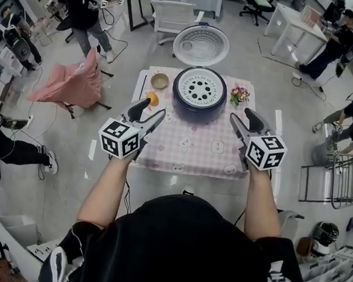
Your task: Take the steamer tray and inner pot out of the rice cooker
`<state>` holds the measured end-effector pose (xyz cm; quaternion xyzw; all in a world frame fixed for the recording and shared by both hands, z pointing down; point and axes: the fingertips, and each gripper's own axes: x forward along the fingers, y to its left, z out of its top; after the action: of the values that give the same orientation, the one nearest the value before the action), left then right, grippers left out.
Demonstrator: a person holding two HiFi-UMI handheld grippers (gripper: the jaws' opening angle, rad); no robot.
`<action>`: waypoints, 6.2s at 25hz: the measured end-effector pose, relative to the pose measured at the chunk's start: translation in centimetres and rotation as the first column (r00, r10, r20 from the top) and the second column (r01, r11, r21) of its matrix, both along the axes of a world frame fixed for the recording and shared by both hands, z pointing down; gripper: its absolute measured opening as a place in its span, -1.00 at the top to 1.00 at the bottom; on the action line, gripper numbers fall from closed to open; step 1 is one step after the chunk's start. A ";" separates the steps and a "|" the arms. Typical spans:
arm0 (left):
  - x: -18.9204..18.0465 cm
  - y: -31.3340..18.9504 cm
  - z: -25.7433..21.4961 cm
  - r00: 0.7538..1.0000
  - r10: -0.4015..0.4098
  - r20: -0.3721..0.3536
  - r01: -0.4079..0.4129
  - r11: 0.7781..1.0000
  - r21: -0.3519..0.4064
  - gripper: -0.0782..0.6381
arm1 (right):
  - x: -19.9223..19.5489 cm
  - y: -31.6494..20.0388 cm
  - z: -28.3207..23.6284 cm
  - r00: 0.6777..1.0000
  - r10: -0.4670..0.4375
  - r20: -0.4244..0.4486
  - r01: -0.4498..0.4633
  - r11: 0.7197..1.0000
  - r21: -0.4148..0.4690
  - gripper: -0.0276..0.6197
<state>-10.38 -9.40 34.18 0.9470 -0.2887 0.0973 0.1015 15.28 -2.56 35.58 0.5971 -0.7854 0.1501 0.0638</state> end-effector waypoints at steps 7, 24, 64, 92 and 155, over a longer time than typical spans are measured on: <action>2.0 -1.9 -0.5 0.998 -0.061 0.015 0.061 0.998 0.014 0.01 | 1.7 -3.5 0.4 0.995 -0.097 -0.003 0.096 0.995 -0.016 0.17; 4.4 -4.6 0.7 0.996 -0.085 0.035 0.085 0.996 0.002 0.01 | 4.1 -6.7 1.5 0.993 -0.115 -0.002 0.115 0.992 -0.042 0.22; 2.8 -17.8 7.3 0.998 -0.048 0.051 0.054 0.991 -0.119 0.01 | -4.2 -20.4 13.2 0.857 -0.454 -0.244 0.338 0.853 -0.398 0.25; 1.7 -19.5 12.9 0.998 -0.052 0.045 0.061 0.970 -0.234 0.01 | -12.5 -17.3 24.3 0.535 -0.842 -0.072 0.521 0.396 -0.756 0.11; 4.7 -12.0 8.7 0.999 0.020 0.047 -0.012 0.985 -0.174 0.17 | -5.7 -13.1 14.5 0.571 -0.739 -0.357 0.349 0.612 -0.710 0.81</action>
<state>-5.66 -21.42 42.85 0.9342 -0.2740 0.1456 0.1758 9.61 -15.70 50.12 0.2733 -0.7849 0.1408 0.5379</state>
